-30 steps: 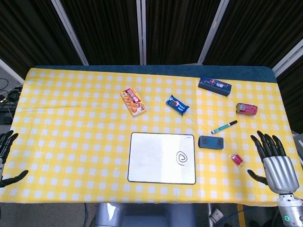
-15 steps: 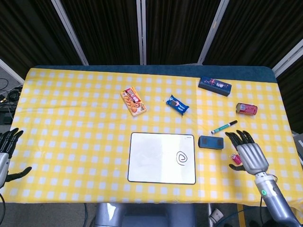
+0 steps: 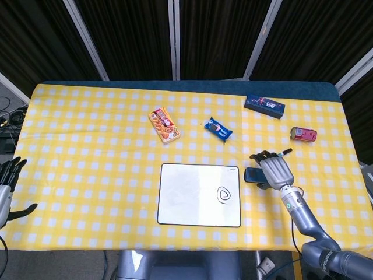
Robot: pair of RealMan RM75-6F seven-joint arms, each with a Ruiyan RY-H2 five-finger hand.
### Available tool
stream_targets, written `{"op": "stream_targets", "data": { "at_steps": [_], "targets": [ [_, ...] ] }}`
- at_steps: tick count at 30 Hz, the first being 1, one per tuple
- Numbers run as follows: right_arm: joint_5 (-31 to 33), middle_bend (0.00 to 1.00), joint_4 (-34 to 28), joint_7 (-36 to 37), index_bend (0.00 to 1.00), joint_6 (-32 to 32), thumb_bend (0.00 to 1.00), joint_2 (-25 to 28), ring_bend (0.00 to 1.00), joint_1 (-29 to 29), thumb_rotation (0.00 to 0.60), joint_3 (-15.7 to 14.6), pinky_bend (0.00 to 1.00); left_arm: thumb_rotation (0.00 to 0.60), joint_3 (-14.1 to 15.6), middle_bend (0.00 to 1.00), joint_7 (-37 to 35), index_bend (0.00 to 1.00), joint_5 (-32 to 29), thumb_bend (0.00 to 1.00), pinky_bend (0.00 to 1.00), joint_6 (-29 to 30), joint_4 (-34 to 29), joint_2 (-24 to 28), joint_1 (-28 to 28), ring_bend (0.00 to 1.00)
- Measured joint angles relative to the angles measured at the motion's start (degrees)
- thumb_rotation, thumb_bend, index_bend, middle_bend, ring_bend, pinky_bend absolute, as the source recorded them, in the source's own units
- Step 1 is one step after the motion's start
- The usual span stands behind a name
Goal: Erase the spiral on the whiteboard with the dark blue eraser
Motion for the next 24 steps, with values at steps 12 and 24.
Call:
{"op": "stream_targets", "data": {
  "at_steps": [12, 24],
  "targets": [
    [-1.79, 0.36, 6.71, -0.34, 0.31, 1.63, 0.06, -3.14, 0.27, 0.55, 0.600, -2.33, 0.34, 0.600, 0.05, 0.00, 0.19, 0.00, -0.18, 0.00, 0.00, -0.26, -0.27, 0.06, -0.25, 0.00],
    [-2.86, 0.43, 10.79, 1.07, 0.36, 1.95, 0.13, -5.50, 0.34, 0.91, 0.600, -3.76, 0.39, 0.600, -0.02, 0.00, 0.89, 0.00, -1.08, 0.00, 0.00, -0.98, -0.08, -0.34, -0.69, 0.00]
  ]
}}
